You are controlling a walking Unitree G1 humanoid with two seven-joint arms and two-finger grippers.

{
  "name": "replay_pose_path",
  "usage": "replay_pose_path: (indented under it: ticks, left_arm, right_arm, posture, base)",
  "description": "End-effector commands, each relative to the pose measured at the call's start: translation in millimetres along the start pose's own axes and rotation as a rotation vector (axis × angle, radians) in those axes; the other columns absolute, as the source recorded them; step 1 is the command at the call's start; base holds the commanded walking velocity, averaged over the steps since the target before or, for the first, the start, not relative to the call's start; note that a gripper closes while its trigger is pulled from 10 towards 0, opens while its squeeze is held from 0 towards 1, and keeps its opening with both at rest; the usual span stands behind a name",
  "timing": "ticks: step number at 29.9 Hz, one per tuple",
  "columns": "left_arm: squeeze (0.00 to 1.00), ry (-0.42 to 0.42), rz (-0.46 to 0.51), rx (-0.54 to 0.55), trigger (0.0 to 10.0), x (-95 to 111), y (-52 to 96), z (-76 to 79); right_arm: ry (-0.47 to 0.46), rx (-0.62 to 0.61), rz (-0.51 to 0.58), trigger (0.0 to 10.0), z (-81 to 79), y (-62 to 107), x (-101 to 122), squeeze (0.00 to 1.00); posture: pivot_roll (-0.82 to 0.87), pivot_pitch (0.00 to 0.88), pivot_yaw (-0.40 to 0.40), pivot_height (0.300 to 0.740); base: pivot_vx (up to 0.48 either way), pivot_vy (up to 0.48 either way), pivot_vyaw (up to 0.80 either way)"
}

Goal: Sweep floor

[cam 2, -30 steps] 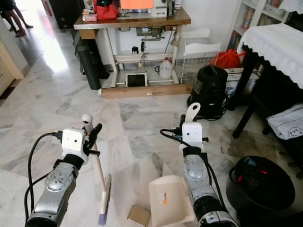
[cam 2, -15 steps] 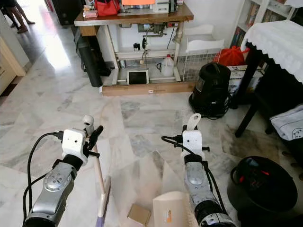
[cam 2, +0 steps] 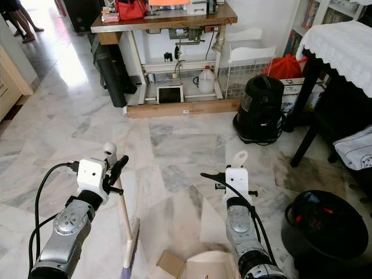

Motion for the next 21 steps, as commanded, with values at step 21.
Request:
replay_pose_path:
  ticks: [21]
  left_arm:
    - [0.00, -0.002, -0.010, -0.038, 10.0, 2.3, -1.4, 3.8]
  right_arm:
    - [-0.032, -0.015, -0.291, 10.0, 2.5, 3.4, -33.1, 0.00]
  posture:
    - [0.12, 0.044, 0.073, 0.740]
  base:
    - [0.000, 0.000, 0.00]
Point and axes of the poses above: a point about 5 cm out from each wrist's last joint towards the gripper, its own y axis pointing back from the gripper into the wrist, its own x axis along the axis of the wrist's last joint, z = x × y, the point moved 2 cm from there along -y, pointing out of the wrist towards the gripper, and after that the axes turned 2 degrees about -y, right-handed, at the moved point
